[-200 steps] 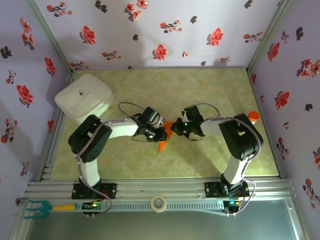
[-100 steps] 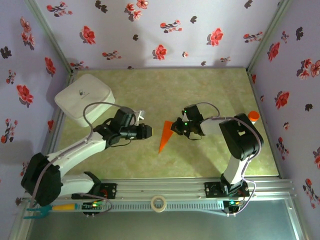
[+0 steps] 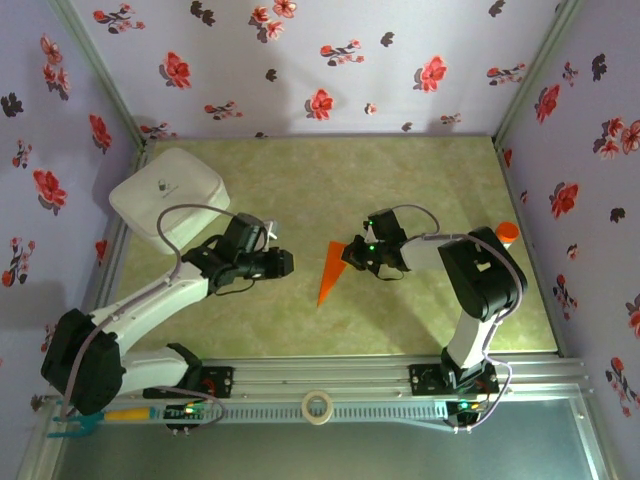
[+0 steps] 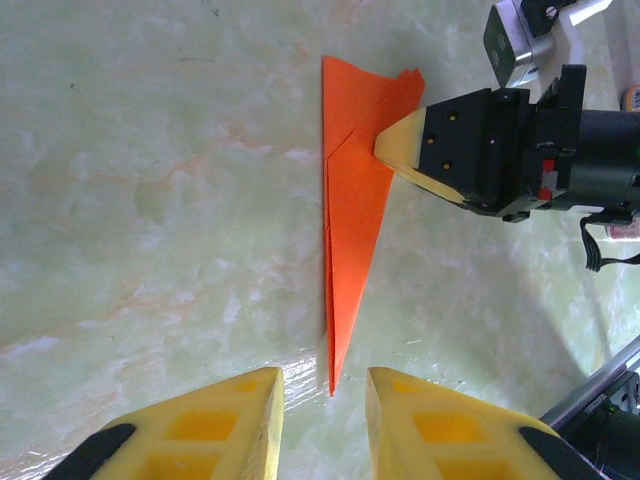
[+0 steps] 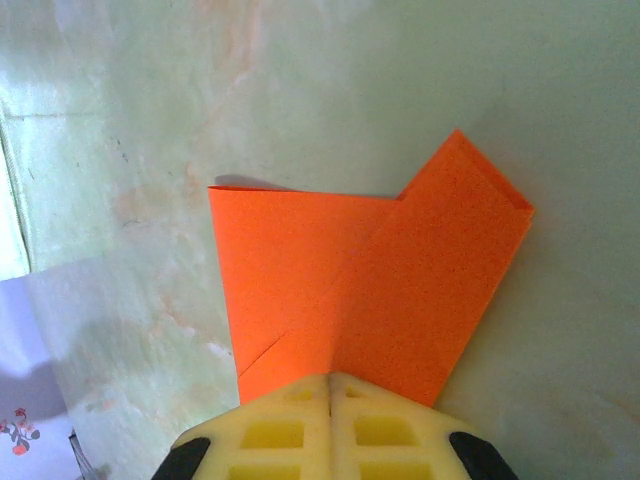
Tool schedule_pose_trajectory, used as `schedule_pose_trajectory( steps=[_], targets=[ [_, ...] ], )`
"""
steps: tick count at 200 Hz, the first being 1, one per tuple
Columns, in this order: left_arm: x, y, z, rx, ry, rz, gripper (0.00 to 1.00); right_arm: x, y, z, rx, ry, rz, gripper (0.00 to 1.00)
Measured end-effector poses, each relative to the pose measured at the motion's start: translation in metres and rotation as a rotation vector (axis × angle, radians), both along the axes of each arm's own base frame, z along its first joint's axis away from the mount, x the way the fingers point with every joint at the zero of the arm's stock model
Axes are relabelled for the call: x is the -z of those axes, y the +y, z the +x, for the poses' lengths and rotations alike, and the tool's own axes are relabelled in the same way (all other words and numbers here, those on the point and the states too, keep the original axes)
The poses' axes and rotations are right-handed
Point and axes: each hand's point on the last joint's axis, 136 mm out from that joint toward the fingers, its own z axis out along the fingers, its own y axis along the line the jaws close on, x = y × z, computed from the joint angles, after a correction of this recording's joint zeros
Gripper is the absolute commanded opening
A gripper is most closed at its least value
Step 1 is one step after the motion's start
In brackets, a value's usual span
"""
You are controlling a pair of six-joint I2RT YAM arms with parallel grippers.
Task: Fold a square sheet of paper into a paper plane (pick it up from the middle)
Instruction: Fold the wing for the fifth time at the center of the table, then turn over a paper plane at the center of the table.
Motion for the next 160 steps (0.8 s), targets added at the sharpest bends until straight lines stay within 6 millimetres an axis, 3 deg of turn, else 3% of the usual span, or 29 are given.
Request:
schedule_pose_trajectory(
  steps=[24, 63, 81, 106, 132, 160],
  targets=[
    [0.0, -0.004, 0.004, -0.003, -0.002, -0.014, 0.26, 0.0, 0.0, 0.0, 0.0, 0.0, 0.0, 0.0],
    [-0.001, -0.018, 0.015, 0.002, -0.014, -0.07, 0.32, 0.0, 0.0, 0.0, -0.001, 0.0, 0.001, 0.0],
    [0.011, -0.025, 0.019, 0.006, 0.021, -0.084, 0.35, 0.0, 0.001, 0.0, -0.002, 0.0, 0.003, 0.0],
    [0.042, -0.035, 0.019, 0.021, 0.128, -0.093, 0.37, -0.001, 0.001, 0.0, -0.003, -0.001, 0.006, 0.0],
    [0.06, -0.052, 0.017, 0.053, 0.228, -0.141, 0.24, -0.001, 0.001, 0.0, -0.003, 0.0, 0.008, 0.0],
    [0.053, -0.08, 0.019, 0.123, 0.255, -0.206, 0.1, -0.001, 0.0, 0.0, -0.003, 0.001, 0.009, 0.0]
  ],
)
